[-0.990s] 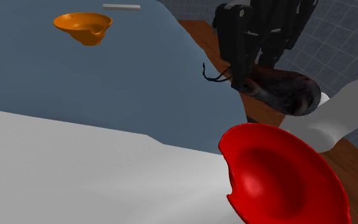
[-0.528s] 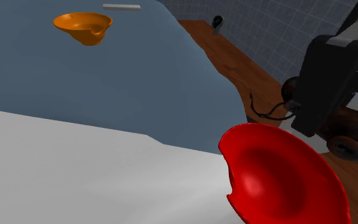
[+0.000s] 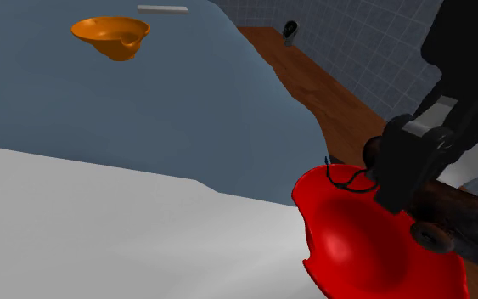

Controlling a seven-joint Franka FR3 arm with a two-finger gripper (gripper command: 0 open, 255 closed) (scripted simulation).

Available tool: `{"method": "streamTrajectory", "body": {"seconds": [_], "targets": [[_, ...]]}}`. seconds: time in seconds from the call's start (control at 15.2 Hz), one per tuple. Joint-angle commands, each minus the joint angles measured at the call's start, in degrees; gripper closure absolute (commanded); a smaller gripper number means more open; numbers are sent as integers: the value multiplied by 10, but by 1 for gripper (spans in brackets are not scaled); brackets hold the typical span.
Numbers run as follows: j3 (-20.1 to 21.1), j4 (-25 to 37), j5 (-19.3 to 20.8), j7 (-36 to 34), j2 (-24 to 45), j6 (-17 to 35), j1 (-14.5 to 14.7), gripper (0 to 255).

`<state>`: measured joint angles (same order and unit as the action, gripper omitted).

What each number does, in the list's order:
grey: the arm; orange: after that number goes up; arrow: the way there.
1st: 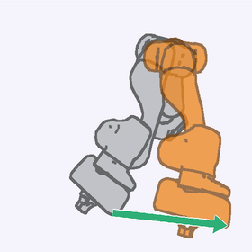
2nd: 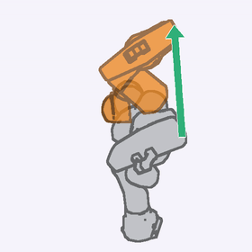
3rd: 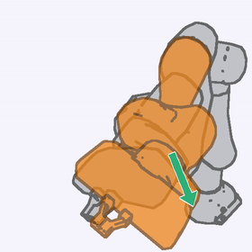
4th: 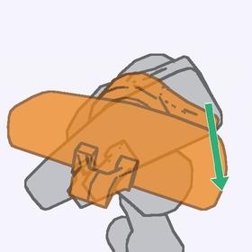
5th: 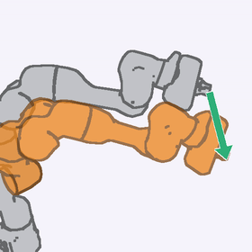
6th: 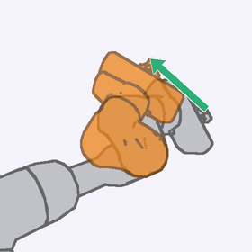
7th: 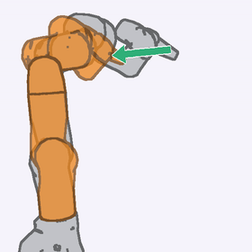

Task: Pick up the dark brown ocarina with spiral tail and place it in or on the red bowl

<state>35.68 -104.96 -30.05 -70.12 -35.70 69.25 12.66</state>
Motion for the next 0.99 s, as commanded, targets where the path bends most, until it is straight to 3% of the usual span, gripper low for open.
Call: {"method": "streamTrajectory", "body": {"seconds": [0.0, 0.33, 0.79, 0.86, 0.92], "targets": [[1, -21, -3, 5, -9, 13, 2, 255], [5, -70, -10, 18, -27, 42, 8, 255], [5, -70, -10, 18, -27, 42, 7, 255], [5, -70, -10, 18, -27, 42, 7, 0], [5, -70, -10, 18, -27, 42, 8, 0]]}}
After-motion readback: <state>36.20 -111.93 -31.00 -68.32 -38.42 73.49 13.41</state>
